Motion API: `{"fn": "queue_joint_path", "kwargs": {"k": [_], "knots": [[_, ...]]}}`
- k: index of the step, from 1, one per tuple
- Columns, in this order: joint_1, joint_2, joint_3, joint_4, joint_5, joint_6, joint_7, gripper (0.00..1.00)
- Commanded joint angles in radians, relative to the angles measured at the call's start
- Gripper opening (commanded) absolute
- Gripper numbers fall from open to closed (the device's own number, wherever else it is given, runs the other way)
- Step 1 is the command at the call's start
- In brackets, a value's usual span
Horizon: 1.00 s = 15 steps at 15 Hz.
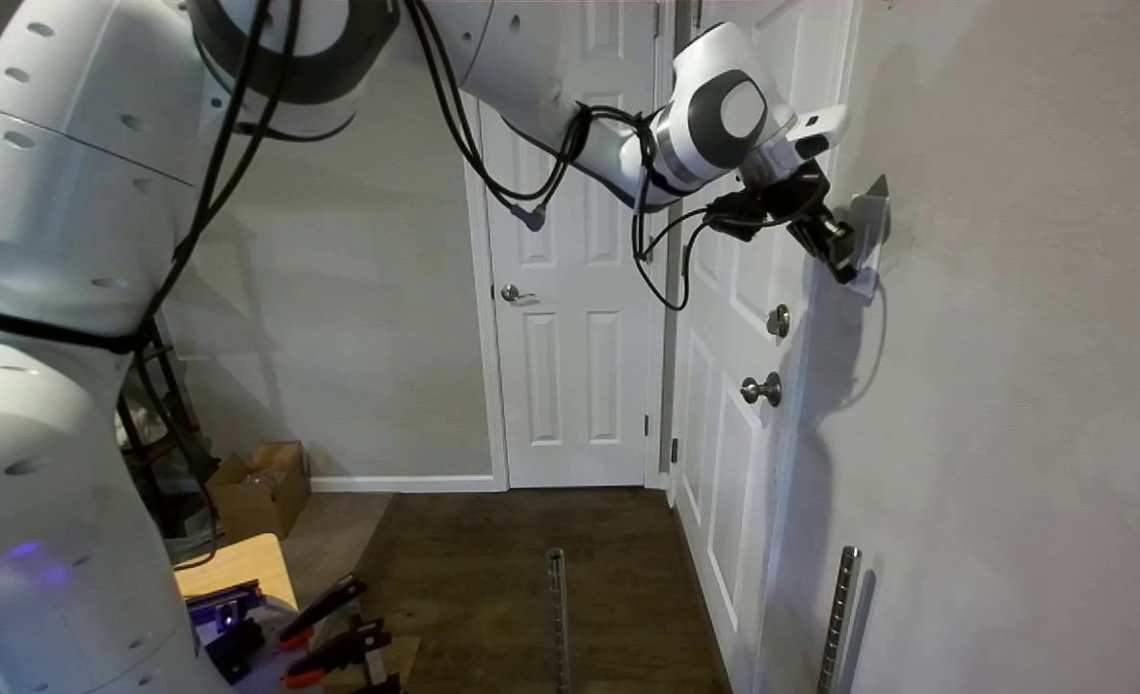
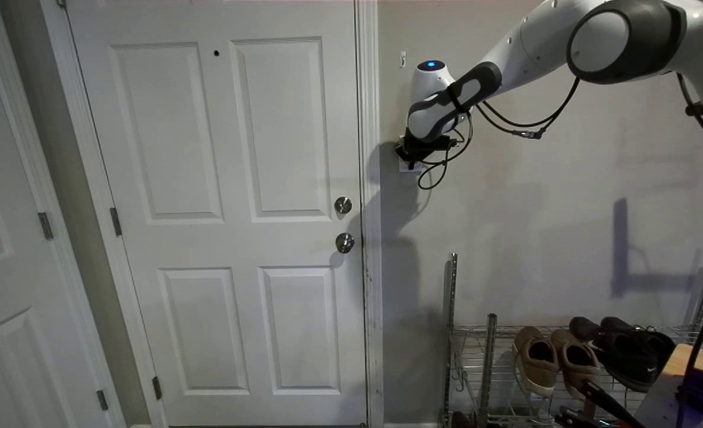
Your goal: Turn off the light switch.
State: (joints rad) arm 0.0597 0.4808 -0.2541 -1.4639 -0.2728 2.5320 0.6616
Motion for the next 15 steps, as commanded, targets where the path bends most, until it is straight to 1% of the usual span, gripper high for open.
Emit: {"fn": "queue_joint_path", "kwargs": {"k": [1,4,9,15], "knots": [[0.030,-0.033,-0.030,-0.035,-0.034,0.005,0.069,0.04],[0.055,-0.078,-0.029,-0.081,-0.051,0.006,0.086,0.04],[0.086,-0.113,-0.022,-0.103,-0.076,-0.007,0.109,0.04],[0.064,-0.090,-0.027,-0.065,-0.078,-0.009,0.132,0.04]]}}
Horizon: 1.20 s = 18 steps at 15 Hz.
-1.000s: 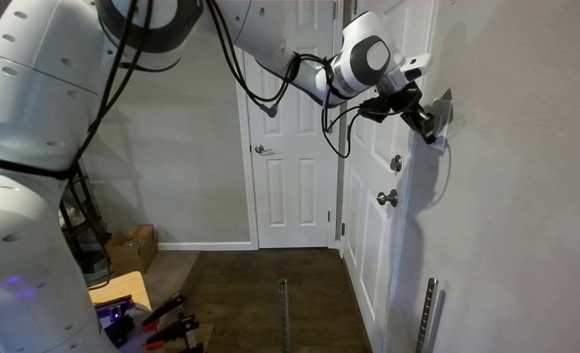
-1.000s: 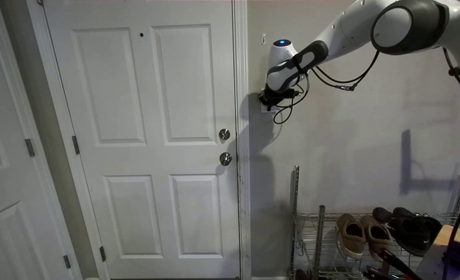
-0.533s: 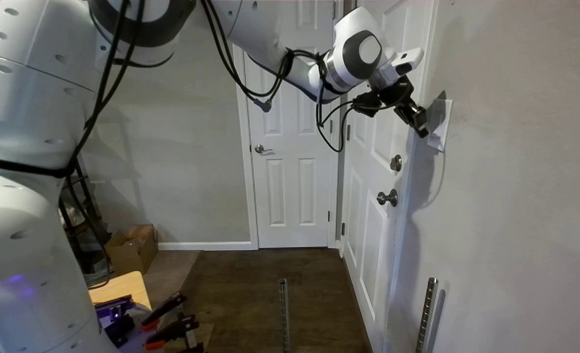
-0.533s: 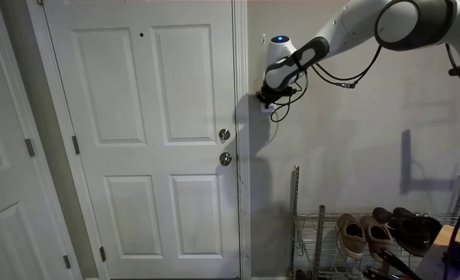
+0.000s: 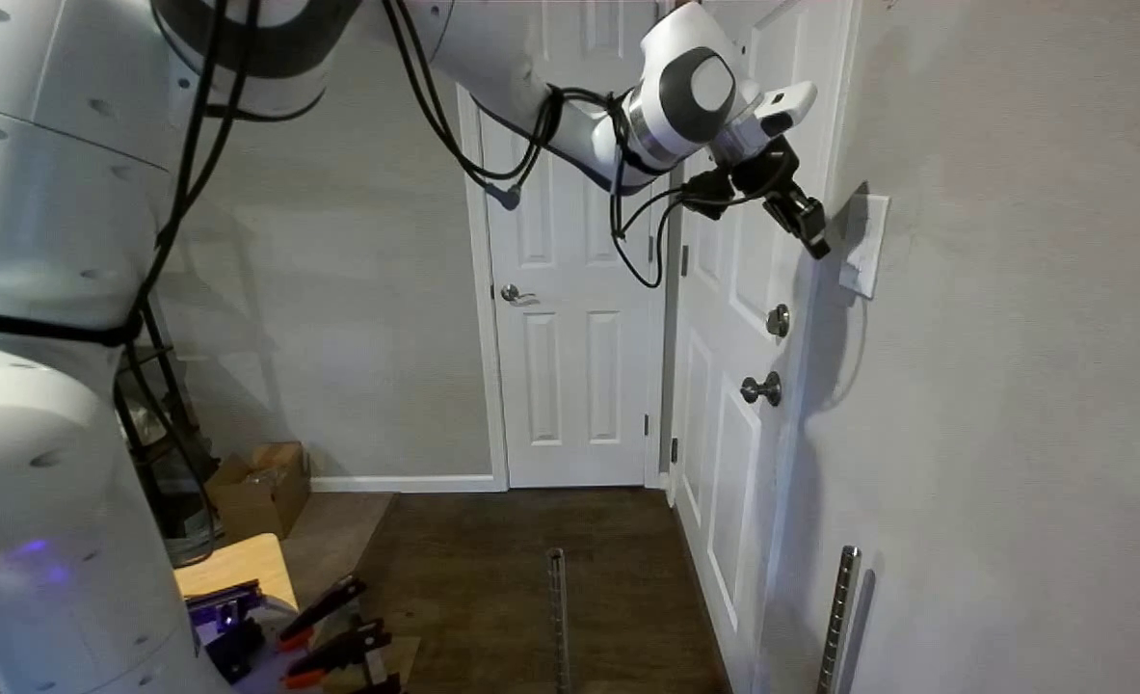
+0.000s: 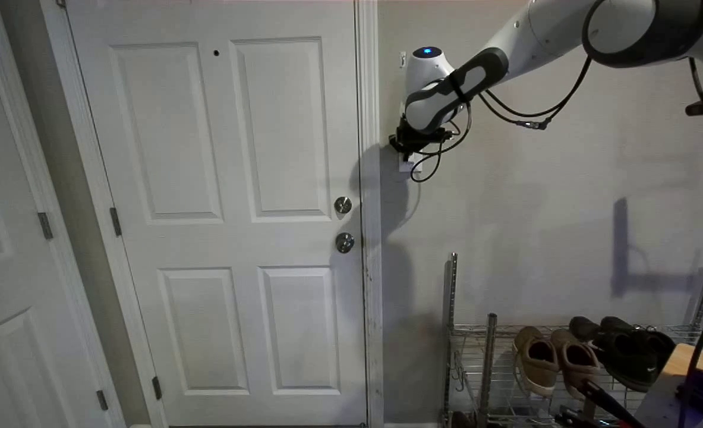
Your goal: Turn off the light switch.
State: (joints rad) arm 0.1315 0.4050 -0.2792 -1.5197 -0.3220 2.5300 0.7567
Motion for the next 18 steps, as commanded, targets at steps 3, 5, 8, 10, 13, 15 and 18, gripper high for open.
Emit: {"fn": "queue_joint_path", "kwargs": {"k": [3,5,8,10,13,15,18], "knots": [[-0.015,0.001,-0.003,0.012,-0.022,-0.017,0.033,0.04],[-0.021,0.011,-0.001,0.023,-0.016,-0.022,0.030,0.04],[-0.033,0.032,-0.001,0.048,-0.005,-0.034,0.027,0.04],[-0.041,0.047,0.000,0.068,0.000,-0.039,0.023,0.04],[-0.049,0.076,-0.001,0.113,0.002,-0.046,0.021,0.04],[-0.050,0.087,0.003,0.136,0.006,-0.064,0.017,0.04],[-0.055,0.095,0.014,0.155,0.018,-0.098,0.013,0.04]]}}
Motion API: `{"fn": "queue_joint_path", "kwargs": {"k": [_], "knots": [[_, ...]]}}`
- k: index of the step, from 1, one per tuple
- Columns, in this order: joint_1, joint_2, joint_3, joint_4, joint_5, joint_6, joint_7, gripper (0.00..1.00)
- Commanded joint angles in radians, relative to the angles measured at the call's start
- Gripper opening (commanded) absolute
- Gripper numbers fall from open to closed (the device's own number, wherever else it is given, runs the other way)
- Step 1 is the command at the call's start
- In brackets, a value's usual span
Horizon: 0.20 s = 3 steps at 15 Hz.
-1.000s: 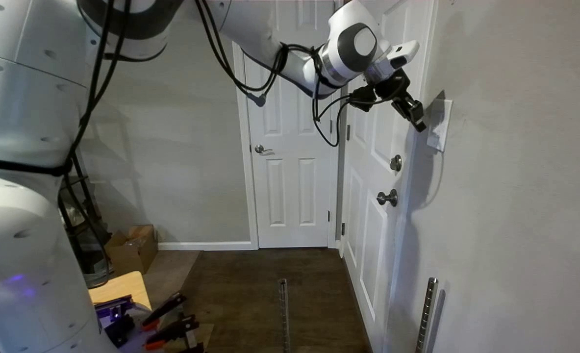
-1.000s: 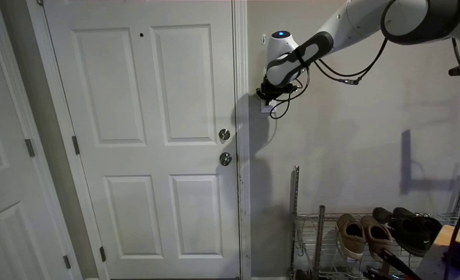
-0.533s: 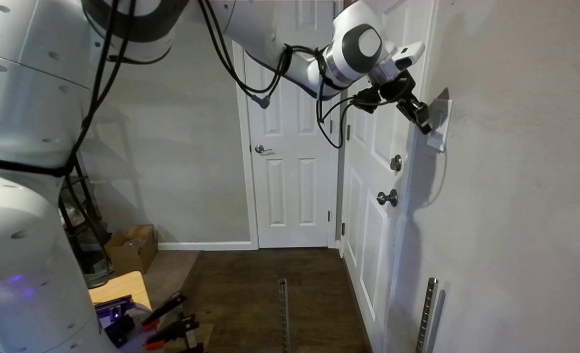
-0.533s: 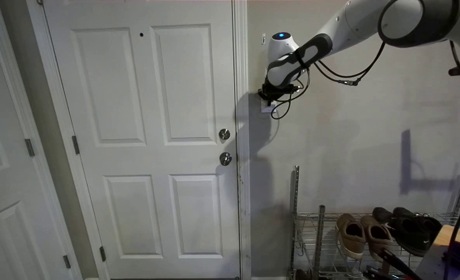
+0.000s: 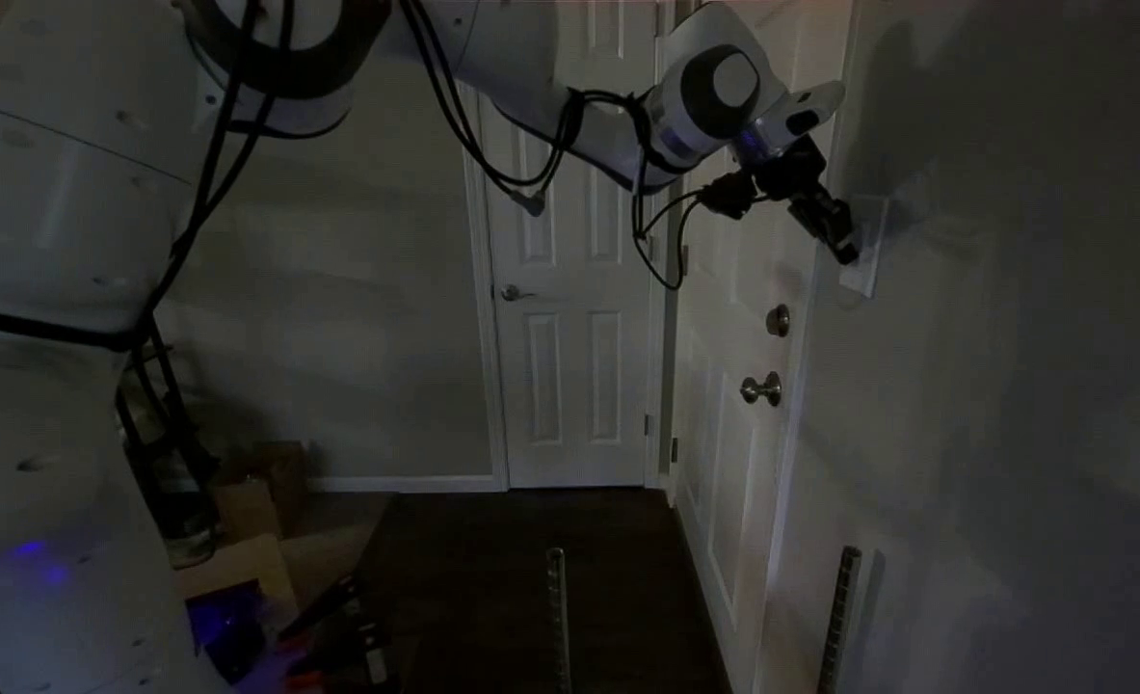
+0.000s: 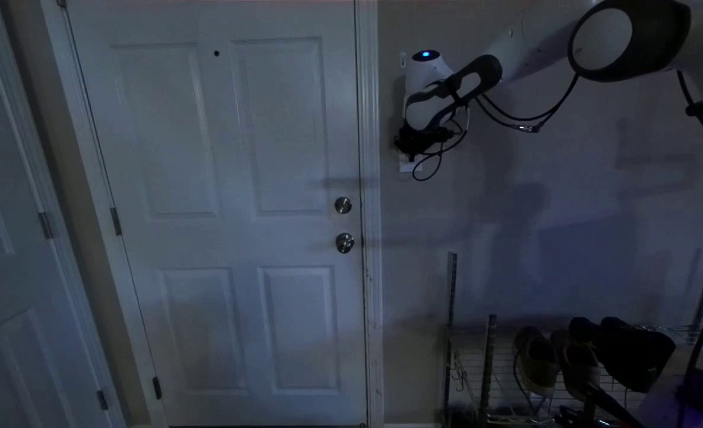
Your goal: Turn off the light switch.
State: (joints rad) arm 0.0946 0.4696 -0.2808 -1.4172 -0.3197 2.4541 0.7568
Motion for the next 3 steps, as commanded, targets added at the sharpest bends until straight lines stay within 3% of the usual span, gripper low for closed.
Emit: {"fn": "queue_joint_path", "kwargs": {"k": [1,2,3], "knots": [[-0.020,0.031,0.016,0.055,0.017,-0.026,0.013,0.03],[-0.023,0.028,0.020,0.053,0.023,-0.027,0.010,0.08],[-0.025,0.026,0.025,0.053,0.031,-0.038,0.008,0.31]]}}
